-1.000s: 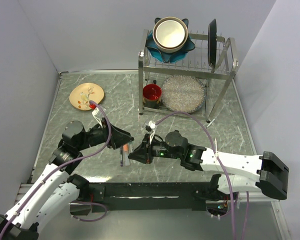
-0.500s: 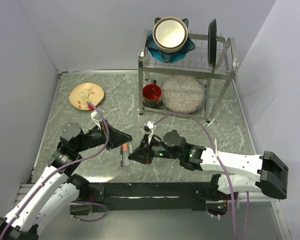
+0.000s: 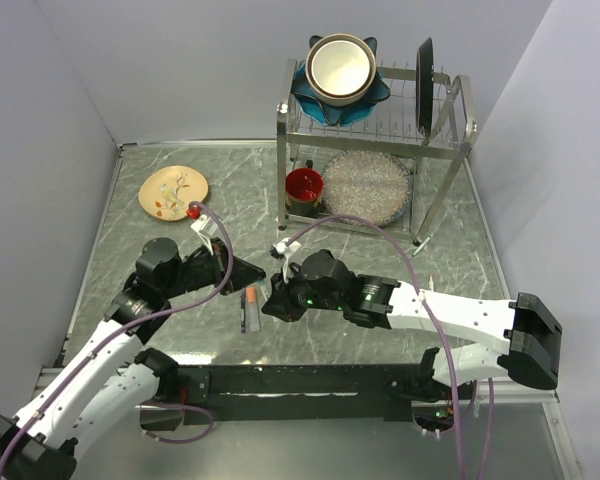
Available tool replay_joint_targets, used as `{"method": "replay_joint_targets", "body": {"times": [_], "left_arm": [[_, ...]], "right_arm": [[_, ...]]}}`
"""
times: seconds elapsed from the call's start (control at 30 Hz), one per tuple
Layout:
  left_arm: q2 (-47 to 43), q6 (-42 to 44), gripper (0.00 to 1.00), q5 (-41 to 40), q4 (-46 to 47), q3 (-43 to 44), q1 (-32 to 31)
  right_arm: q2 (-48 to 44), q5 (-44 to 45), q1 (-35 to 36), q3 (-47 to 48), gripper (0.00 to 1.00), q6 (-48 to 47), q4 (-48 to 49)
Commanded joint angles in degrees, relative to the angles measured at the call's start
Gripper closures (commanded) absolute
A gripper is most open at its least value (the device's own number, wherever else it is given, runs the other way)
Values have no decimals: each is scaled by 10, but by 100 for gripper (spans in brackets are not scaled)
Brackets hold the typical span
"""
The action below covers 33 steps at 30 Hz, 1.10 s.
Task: Insert the pens into the pen caps
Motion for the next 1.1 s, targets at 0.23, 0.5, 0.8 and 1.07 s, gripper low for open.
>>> {"method": "replay_joint_targets", "body": {"times": [0.23, 0.5, 0.8, 1.07], "left_arm": [[16, -76, 99, 31, 33, -74, -63], [46, -96, 99, 41, 41, -81, -80], [70, -84, 99, 9, 9, -74, -124], [81, -84, 99, -13, -5, -80, -174]], "right_arm": [[-23, 37, -46, 71, 100, -55, 171], [-60, 22, -78, 43, 100, -56, 228], [-96, -16, -123, 22, 100, -44, 252], [-102, -45, -157, 38, 100, -45, 258]]}}
